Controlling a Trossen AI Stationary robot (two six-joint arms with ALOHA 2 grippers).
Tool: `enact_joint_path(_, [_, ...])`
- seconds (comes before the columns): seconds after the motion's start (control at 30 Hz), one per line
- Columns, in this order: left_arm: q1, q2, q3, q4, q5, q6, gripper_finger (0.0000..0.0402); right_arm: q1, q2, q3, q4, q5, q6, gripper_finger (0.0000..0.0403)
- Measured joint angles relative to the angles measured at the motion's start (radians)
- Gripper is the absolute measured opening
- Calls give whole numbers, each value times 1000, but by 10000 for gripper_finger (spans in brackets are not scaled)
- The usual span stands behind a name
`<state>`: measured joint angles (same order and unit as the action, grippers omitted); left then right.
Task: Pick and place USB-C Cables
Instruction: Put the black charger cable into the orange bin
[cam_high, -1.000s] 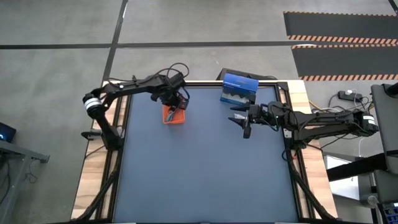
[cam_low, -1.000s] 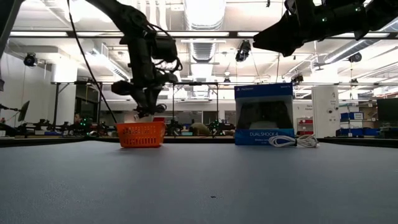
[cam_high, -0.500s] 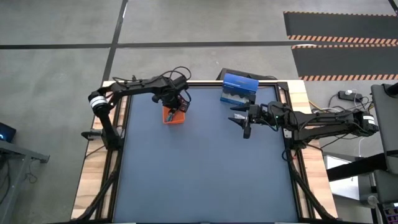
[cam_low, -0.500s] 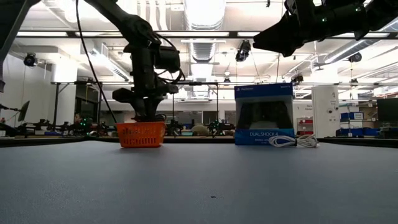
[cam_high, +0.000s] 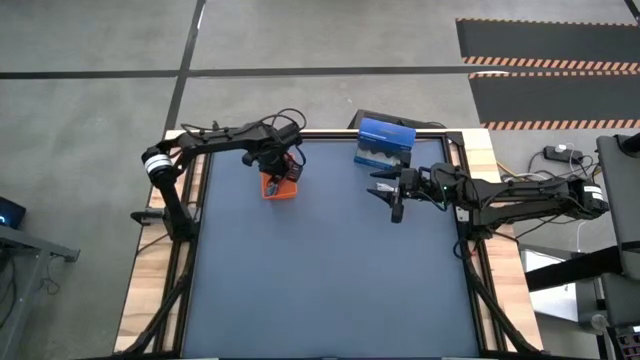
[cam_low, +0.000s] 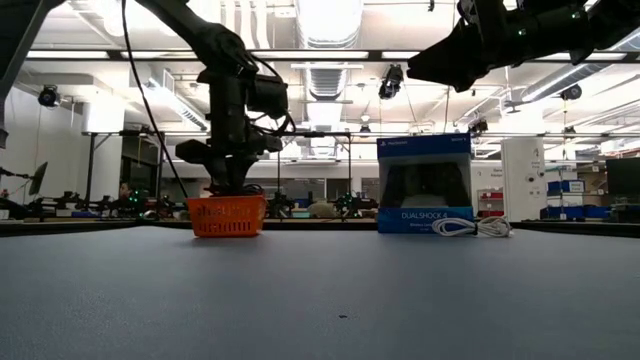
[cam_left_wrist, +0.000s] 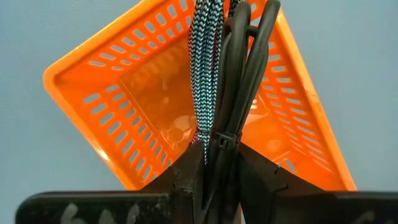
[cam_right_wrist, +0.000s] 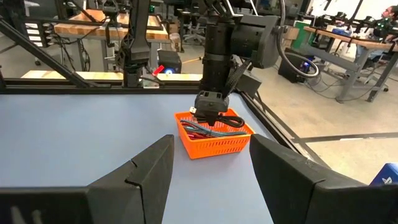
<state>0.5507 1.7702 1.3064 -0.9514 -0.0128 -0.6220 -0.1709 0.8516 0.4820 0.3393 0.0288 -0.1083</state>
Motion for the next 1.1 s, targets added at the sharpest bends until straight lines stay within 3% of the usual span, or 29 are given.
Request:
enact_joint_path(0.83, [0,-2,1,0,1,7,60,0,0,0,-3,0,0,203])
enact_joint_path(1.1, [0,-2,2,-10,3,7,125,0,0,0,-14,0,-4,203])
